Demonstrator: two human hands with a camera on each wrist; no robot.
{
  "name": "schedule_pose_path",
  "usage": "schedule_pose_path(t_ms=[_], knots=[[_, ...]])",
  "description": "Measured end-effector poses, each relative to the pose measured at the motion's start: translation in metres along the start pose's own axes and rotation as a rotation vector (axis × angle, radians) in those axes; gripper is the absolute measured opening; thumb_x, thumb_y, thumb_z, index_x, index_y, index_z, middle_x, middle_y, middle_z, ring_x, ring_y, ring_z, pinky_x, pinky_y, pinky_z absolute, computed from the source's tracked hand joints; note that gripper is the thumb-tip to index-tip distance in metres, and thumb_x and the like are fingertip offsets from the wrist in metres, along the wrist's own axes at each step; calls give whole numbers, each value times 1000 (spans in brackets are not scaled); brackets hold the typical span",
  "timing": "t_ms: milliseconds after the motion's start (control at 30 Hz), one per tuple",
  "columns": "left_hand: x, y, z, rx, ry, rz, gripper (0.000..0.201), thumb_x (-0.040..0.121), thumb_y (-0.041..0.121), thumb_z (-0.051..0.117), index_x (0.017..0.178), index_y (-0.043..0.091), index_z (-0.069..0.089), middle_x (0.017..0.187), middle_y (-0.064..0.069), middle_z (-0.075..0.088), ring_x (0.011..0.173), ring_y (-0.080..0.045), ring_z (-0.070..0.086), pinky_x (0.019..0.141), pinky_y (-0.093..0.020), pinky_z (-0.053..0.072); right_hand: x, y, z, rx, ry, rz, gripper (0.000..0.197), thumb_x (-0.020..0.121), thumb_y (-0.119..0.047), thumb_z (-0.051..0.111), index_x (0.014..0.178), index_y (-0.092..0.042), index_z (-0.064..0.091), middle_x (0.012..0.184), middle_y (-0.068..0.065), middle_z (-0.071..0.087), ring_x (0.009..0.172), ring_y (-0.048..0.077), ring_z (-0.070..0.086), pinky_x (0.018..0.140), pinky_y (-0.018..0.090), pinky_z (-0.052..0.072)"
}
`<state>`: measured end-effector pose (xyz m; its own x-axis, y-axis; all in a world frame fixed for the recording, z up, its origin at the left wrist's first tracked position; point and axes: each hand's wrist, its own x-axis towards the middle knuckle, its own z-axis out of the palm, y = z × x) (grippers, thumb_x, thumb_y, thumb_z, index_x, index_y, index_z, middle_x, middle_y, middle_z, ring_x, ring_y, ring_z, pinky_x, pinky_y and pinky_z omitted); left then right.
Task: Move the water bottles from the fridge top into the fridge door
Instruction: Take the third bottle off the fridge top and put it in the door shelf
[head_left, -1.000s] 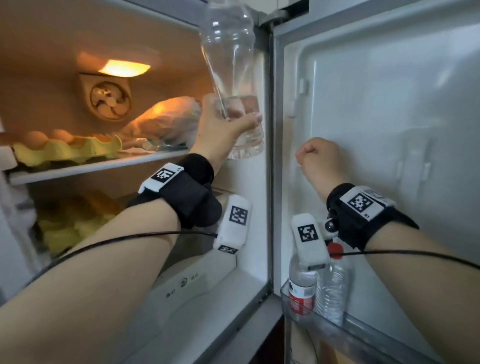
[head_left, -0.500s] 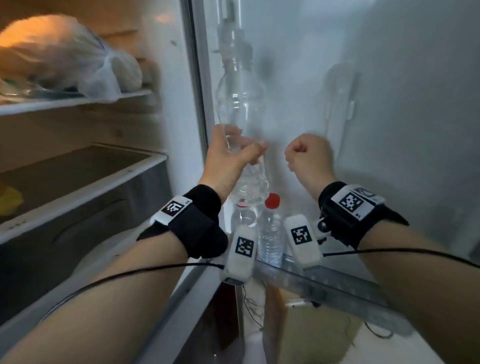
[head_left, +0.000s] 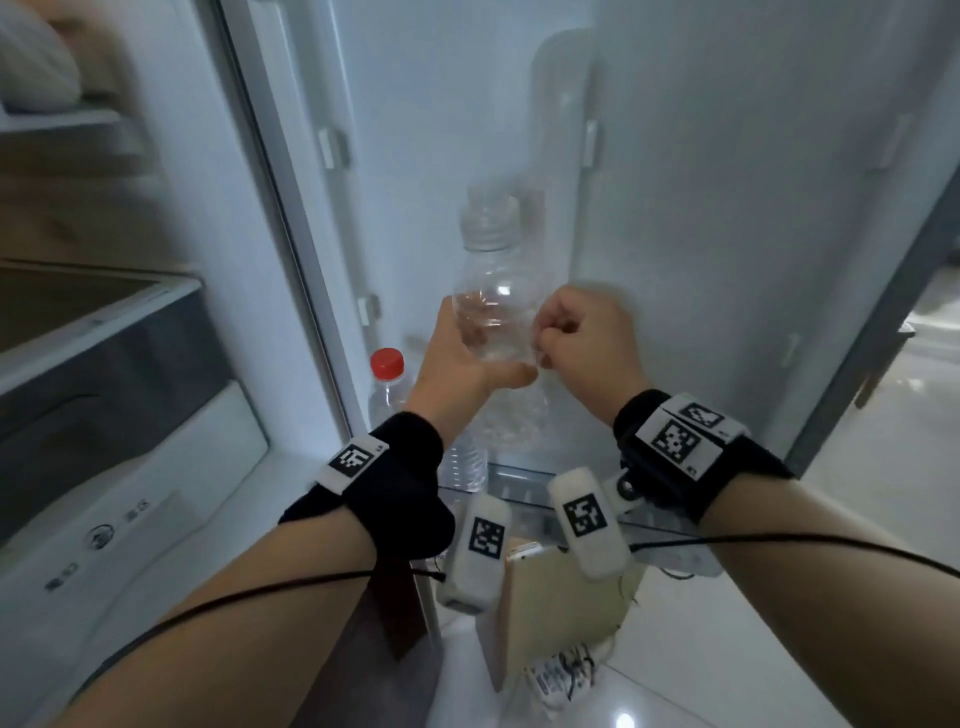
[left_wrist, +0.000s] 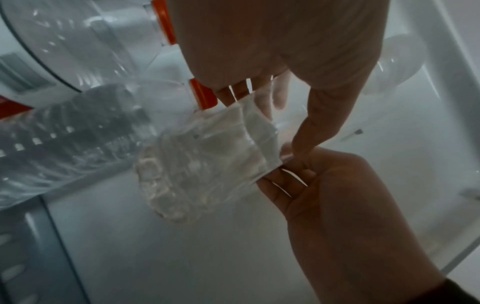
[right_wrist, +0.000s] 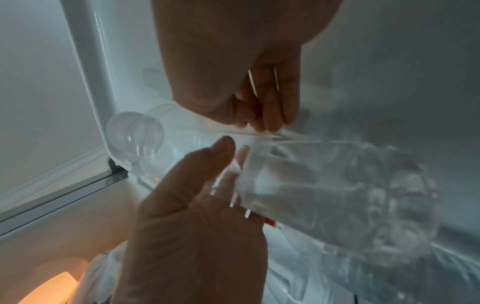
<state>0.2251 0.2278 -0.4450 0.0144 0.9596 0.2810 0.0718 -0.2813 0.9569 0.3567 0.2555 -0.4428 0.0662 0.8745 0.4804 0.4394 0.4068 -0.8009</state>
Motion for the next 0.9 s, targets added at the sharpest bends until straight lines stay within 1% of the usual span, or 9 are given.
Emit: schedule_pose_path(t_ms=[100,133,233,367,500,567,700,800,900], knots=[[-1,-14,4,42,-10,-6,62,66,-11,77,116,9,45,99,4,60,80,10,61,68,-5,46,-4,12,-2,-20,26,34,27,61,-11,47,52,-34,56,60,8,61,65,39,62,64,54,55],[-1,-19,5,80,-17,-9,62,66,-8,78,115,9,45,99,5,58,83,8,60,68,-5,45,-6,15,-3,-19,27,53,27,62,-10,48,51,-34,55,59,4,59,65,39,63,64,54,55],[-4,-33,7,194,-49,-23,70,63,5,83,121,13,45,107,4,58,95,-7,57,75,-16,44,-14,31,-2,-13,21,130,32,64,-1,50,52,-30,56,57,2,58,63,35,64,63,54,56],[-10,-51,10,343,-95,-25,82,65,2,83,133,16,39,119,2,54,106,-17,58,91,-29,50,-26,50,4,-37,-27,205,33,63,10,46,58,-20,58,62,7,60,63,32,64,62,52,58],[-16,-69,13,527,-126,-21,84,66,4,81,138,12,38,128,-7,49,118,-21,51,101,-34,46,-38,71,12,-93,-118,295,31,66,10,50,61,-20,58,67,10,63,70,36,66,66,51,59],[-20,-75,14,580,-161,3,84,68,4,78,140,12,37,133,-9,46,127,-23,45,107,-36,42,-45,77,15,-125,-164,322,26,67,9,53,68,-15,62,73,13,67,76,37,67,71,49,58],[-21,-76,14,601,-158,-3,85,71,2,74,144,13,33,139,-10,42,131,-22,42,110,-33,38,-47,82,21,-134,-193,345,21,70,7,54,77,-10,63,83,20,69,76,35,65,70,48,59],[-20,-77,13,628,-162,-7,84,72,5,75,145,13,33,140,-10,43,131,-23,42,107,-25,35,-44,84,23,-135,-195,340,22,69,5,53,71,-15,60,79,17,68,78,38,66,72,51,57],[-20,-79,11,634,-161,-15,84,73,8,75,146,15,32,142,-8,43,132,-22,41,100,-14,25,-44,84,22,-176,-220,332,27,69,4,55,63,-22,54,77,14,66,79,36,65,74,49,56]])
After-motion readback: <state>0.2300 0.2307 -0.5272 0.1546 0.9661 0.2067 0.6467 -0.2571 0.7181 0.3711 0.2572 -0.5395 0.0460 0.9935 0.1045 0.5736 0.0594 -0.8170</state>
